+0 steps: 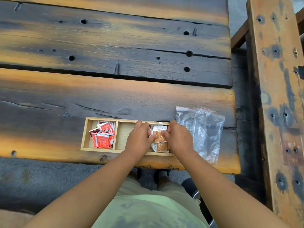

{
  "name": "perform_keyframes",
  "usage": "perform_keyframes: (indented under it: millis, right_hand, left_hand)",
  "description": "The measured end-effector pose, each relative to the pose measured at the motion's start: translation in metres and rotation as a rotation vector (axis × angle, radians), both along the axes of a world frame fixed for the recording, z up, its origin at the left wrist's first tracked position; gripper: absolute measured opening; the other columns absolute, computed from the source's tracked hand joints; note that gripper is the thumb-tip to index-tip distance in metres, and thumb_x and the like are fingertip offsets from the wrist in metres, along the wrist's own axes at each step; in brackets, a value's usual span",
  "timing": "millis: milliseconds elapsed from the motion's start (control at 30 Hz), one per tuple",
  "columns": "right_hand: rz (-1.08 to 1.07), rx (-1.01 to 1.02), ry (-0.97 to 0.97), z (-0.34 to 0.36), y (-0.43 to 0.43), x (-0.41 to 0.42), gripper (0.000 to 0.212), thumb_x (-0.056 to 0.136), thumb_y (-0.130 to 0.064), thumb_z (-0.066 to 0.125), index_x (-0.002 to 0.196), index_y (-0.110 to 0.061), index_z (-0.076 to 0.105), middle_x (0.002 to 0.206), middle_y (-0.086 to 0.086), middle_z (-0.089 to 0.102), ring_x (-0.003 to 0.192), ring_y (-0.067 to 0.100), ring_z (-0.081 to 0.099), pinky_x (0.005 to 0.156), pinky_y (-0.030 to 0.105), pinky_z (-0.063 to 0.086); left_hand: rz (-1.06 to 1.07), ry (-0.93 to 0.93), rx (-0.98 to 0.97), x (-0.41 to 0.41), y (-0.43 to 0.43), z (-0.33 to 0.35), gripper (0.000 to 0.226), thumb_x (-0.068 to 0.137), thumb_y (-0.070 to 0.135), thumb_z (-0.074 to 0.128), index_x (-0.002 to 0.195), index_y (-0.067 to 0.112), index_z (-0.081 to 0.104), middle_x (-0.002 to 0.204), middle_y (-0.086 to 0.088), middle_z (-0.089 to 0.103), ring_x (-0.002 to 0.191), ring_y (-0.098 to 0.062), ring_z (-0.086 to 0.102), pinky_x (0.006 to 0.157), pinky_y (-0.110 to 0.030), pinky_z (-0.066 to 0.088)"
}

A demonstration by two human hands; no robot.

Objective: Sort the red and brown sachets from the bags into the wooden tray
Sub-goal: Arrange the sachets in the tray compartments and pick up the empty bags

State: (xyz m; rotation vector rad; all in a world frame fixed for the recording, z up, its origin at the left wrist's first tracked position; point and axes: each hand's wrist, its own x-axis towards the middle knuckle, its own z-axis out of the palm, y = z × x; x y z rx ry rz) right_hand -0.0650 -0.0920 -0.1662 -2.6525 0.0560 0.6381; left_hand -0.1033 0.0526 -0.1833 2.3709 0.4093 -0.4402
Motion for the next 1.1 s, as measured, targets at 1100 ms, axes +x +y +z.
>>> perform_keyframes:
  millis: [1100]
  right_hand:
    - [-0.377,0.39,0.098,0.0,-0.14,0.007,0.013,0.088,-0.024,0.063,0.084,-0.029,0.052,0.07,-0.002,0.06,0.075,0.028,0.067,0.07,0.035,0.051]
  left_hand:
    - [-0.203,-0.005,0.027,0.083,-0.083,0.037,0.029,0.092,0.02,0.062,0.118,0.006,0.063,0.118,-0.012,0.068,0.11,-0.03,0.062,0.091,-0.035,0.046]
